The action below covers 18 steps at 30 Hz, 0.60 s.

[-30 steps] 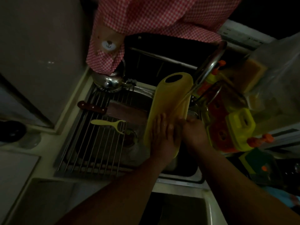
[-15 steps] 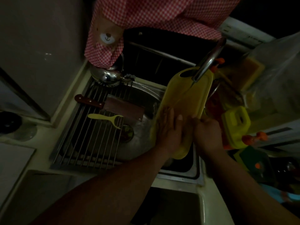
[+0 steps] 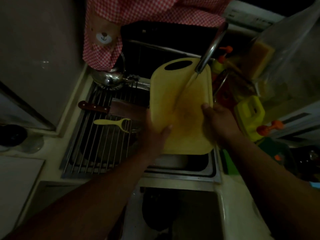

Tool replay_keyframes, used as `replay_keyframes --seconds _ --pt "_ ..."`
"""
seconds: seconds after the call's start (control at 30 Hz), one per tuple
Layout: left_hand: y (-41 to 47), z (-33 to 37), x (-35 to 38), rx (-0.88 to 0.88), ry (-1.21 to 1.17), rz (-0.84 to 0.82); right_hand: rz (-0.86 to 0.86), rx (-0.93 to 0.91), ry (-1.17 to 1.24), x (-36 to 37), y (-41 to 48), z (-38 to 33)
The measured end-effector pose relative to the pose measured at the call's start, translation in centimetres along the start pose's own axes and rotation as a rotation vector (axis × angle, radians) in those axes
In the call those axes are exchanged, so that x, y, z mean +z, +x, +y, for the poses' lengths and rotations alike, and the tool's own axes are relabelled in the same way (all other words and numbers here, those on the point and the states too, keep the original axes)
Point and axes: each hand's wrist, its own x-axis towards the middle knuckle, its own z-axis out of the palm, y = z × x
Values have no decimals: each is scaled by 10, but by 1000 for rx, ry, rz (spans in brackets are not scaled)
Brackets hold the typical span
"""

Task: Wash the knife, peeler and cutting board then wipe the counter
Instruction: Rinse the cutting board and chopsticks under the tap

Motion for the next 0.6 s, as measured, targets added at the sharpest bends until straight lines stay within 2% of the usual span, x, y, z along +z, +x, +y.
replay_keyframes --seconds 0.1,0.17,0.23,0.3,0.37,0.43,0.47,0.53,0.6 --pt "11 11 -22 -113 -113 35 -43 -35 -57 3 9 4" --pt "11 17 -27 -109 -138 96 -70 -23 -103 11 8 15" --pt "10 23 -27 -73 -174 180 -11 33 -154 20 0 29" --pt "12 30 -24 -70 -169 259 98 115 -108 33 -17 50" --pt "13 31 -20 -80 -161 296 119 226 221 53 -36 66" --pt "9 31 -10 -98 -139 315 35 308 641 84 -49 75" --pt "4 32 -3 -107 -140 330 7 318 775 99 -53 77" --pt "-1 33 3 -148 -187 347 -13 319 893 118 -56 75" --pt "2 31 -4 -187 -259 300 -55 321 903 115 -52 75"
